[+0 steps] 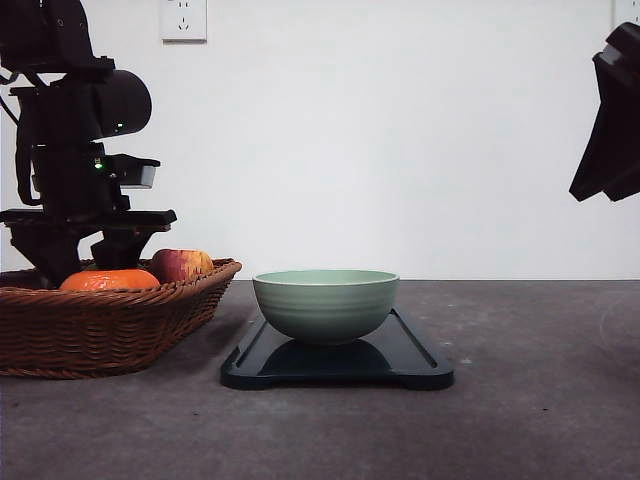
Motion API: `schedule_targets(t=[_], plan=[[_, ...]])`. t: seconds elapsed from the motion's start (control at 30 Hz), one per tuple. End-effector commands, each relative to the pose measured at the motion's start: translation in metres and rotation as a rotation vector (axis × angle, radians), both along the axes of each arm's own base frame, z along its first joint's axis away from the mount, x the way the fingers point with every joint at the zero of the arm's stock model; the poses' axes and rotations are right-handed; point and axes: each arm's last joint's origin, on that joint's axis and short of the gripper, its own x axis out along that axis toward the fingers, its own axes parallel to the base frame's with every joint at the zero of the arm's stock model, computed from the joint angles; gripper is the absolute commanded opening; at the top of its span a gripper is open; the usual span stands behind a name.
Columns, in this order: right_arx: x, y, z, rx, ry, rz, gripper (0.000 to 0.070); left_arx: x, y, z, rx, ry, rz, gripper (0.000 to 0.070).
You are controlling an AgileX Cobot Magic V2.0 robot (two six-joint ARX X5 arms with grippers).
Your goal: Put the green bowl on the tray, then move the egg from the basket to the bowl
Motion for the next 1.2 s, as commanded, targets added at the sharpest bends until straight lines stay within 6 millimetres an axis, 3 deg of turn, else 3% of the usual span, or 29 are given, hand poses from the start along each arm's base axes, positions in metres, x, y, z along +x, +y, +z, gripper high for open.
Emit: schedule_targets(t=[0.0, 0.4, 0.73, 0.9, 1.17], plan=[[0.001, 0.001, 0.001, -0.006, -0.006, 0.007, 0.0248, 0.005, -0.002, -0.001, 0.004, -0.002, -0.008, 0.0220], [0.001, 0.001, 0.001, -0.006, -0.006, 0.007, 0.0248, 0.004, -0.002, 0.006, 0.005, 0.008, -0.005, 0.0218], [0.001, 0.001, 0.001, -0.007, -0.006, 0.007, 0.0248, -0.016, 0.003, 0.053, -0.018, -0.078, -0.005, 0.0218], [0.001, 0.001, 0.001, -0.006, -0.006, 0.007, 0.0248, -0.031, 0.000, 0.082, -0.139, -0.146, -0.035, 0.0218], [0.001, 0.001, 0.001, -0.006, -0.007, 0.007, 0.0248, -0.041, -0.031, 0.104, -0.385, -0.221, -0.159, 0.0223]])
